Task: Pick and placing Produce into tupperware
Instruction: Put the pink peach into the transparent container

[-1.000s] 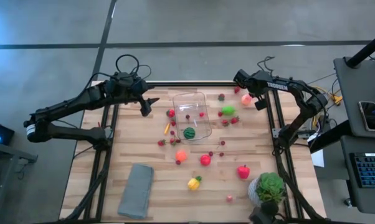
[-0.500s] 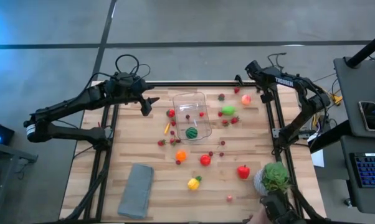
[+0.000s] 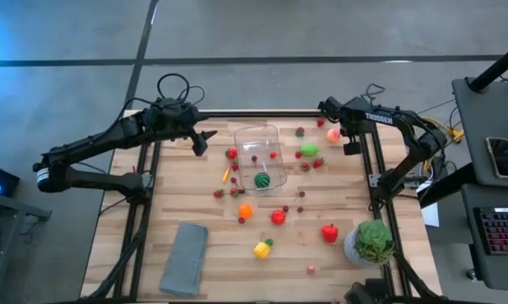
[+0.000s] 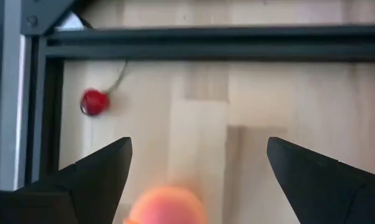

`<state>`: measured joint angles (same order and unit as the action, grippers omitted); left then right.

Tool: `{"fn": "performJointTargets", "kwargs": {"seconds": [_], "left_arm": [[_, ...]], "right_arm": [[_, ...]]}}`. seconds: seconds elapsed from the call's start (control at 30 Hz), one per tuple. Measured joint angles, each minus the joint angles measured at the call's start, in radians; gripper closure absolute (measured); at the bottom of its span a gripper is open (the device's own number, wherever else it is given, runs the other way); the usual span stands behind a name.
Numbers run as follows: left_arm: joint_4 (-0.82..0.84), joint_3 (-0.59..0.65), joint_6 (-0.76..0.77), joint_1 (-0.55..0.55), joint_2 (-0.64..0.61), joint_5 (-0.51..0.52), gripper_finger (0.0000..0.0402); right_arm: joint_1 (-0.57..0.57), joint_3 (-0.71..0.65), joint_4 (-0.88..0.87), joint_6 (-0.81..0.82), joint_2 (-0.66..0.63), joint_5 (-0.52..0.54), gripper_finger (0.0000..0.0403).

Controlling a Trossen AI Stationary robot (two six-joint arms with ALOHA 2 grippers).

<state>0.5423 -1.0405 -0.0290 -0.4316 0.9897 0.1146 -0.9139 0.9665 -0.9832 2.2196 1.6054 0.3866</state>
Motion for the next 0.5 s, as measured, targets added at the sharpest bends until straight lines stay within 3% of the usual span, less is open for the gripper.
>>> {"fn": "performJointTargets", "kwargs": {"seconds": [0.27,0.5], "left_arm": [[0.000,0.000,-0.003,0.000,-0.009,0.000,0.0139],[0.000,0.000,-0.003,0.000,-0.009,0.000,0.0139]], "right_arm": [[-0.099,-0.004,0.151,-0.089,0.003,-0.028,0.0038],[-0.153,-0.008,0.161,-0.085,0.042,-0.079,0.0038]]}}
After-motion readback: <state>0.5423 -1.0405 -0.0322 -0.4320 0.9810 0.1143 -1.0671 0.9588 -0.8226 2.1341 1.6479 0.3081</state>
